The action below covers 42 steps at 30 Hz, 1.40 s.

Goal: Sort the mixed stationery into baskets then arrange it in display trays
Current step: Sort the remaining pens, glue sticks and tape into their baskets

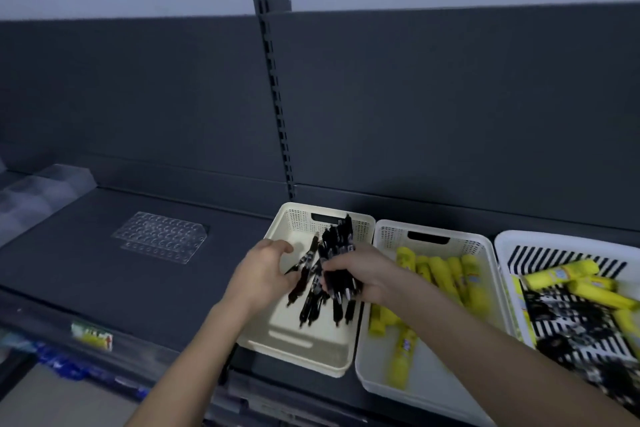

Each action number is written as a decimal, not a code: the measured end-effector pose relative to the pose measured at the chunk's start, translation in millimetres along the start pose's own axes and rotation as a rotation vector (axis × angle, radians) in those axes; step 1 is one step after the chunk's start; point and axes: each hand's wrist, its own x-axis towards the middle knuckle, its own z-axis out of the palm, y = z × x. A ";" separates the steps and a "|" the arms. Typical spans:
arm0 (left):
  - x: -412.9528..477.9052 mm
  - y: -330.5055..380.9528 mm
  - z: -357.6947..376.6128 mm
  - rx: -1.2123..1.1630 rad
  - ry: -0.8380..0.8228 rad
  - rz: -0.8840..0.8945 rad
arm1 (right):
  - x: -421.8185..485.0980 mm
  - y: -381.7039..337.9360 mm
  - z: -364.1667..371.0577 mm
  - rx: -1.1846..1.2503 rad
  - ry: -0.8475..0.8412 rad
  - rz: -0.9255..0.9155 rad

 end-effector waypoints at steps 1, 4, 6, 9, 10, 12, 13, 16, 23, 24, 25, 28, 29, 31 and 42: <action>-0.1 -3.0 -1.5 -0.003 0.000 -0.002 | 2.7 1.3 4.1 -0.034 0.014 -0.002; 0.1 -9.9 -4.8 -0.020 0.002 -0.003 | 7.0 3.9 15.2 -0.112 0.068 -0.032; -0.2 -11.4 -6.6 -0.032 0.001 0.008 | 6.9 5.9 21.0 -0.129 0.058 -0.042; 0.1 -11.2 -8.9 -0.024 0.013 0.033 | 2.3 4.1 23.4 -0.185 0.075 -0.035; 0.7 -10.8 -9.2 -0.020 0.018 0.041 | 0.2 1.7 22.6 -0.197 0.102 -0.043; 2.3 -8.0 -8.7 -0.016 0.021 0.060 | -4.5 -3.9 18.9 -0.190 0.150 -0.095; 3.0 -6.0 -7.8 -0.015 0.018 0.071 | -7.8 -6.9 15.8 -0.202 0.179 -0.136; 5.4 5.8 -1.9 -0.024 -0.004 0.115 | -21.1 -13.9 -3.0 -0.293 0.288 -0.241; 17.7 64.7 28.3 -0.068 -0.044 0.305 | -61.2 -13.6 -80.6 -0.293 0.464 -0.304; 18.7 75.3 34.1 -0.076 -0.054 0.339 | -67.4 -12.1 -92.7 -0.285 0.473 -0.311; 18.9 86.1 40.1 -0.085 -0.065 0.365 | -74.1 -10.4 -104.7 -0.278 0.478 -0.316; 16.1 121.9 58.6 -0.112 -0.081 0.405 | -95.0 -4.1 -141.0 -0.244 0.488 -0.324; 14.8 134.3 64.9 -0.118 -0.081 0.420 | -101.8 -1.4 -153.3 -0.247 0.501 -0.331; 11.7 159.4 77.2 -0.129 -0.095 0.458 | -114.5 4.3 -179.0 -0.316 0.564 -0.345; -9.4 286.7 157.8 -0.166 -0.203 0.637 | -177.8 17.9 -310.1 -0.509 0.724 -0.377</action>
